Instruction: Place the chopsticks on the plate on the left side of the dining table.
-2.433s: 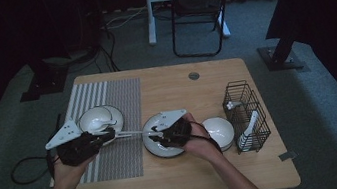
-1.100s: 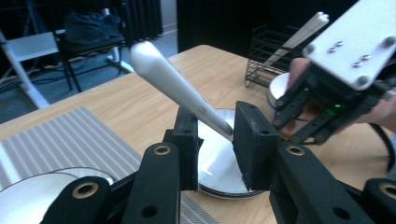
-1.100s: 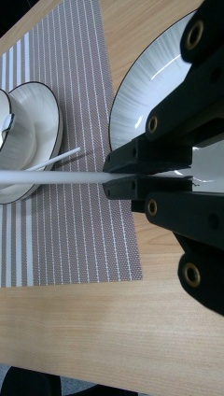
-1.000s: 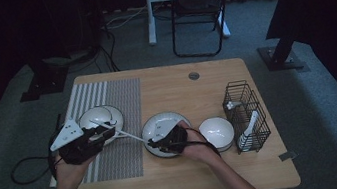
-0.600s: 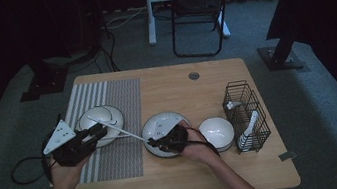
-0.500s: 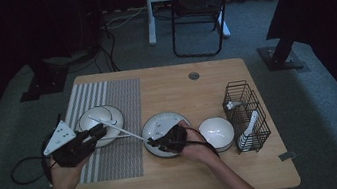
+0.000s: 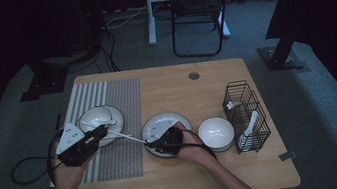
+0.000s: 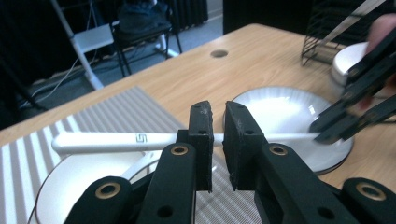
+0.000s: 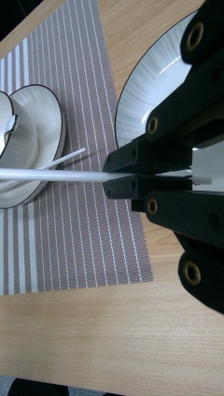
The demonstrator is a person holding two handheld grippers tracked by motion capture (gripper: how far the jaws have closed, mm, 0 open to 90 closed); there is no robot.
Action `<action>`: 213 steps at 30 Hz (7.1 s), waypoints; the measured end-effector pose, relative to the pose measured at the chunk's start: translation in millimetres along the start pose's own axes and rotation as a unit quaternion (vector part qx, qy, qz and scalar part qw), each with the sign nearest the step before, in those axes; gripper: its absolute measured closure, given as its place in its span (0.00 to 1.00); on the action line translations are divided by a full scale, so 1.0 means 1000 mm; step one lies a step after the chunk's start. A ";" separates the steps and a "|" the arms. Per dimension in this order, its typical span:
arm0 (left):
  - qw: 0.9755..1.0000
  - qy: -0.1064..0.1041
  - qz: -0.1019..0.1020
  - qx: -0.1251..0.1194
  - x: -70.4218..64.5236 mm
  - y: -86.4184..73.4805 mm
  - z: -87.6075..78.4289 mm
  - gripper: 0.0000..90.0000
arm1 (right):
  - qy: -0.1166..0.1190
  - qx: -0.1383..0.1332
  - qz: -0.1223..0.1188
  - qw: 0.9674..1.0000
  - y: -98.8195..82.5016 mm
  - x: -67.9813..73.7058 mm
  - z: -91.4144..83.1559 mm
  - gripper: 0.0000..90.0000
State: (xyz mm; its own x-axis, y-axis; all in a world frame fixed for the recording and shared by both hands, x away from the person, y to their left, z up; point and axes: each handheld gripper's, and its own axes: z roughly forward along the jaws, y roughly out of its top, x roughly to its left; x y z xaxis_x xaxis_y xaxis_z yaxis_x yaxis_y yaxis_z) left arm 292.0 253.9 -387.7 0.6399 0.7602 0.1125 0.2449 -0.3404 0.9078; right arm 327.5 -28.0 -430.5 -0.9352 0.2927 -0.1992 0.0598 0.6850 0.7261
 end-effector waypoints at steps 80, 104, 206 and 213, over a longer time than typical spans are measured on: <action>0.987 0.092 -0.090 0.098 0.032 -0.110 0.009 0.88 | 0.037 -0.037 0.010 0.999 0.038 -0.002 0.067 0.96; 0.989 0.081 -0.071 0.105 0.026 -0.104 0.034 0.90 | 0.045 0.004 0.013 0.999 0.022 -0.008 0.089 0.96; 0.988 0.066 -0.087 0.106 0.023 -0.096 0.067 0.89 | -0.029 0.075 -0.027 0.996 0.012 -0.017 0.103 0.86; 0.988 0.067 -0.088 0.106 0.024 -0.097 0.066 0.89 | -0.026 0.077 -0.030 0.996 0.010 -0.016 0.097 0.82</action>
State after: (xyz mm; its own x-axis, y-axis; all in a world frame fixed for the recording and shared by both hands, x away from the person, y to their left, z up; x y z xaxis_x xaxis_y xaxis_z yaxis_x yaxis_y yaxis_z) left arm 331.8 268.2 -499.7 0.4751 0.8796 0.0255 0.5000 -0.2937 0.8147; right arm 376.8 38.6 -483.7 -0.9194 0.2795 -0.2766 0.0607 0.7958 0.6025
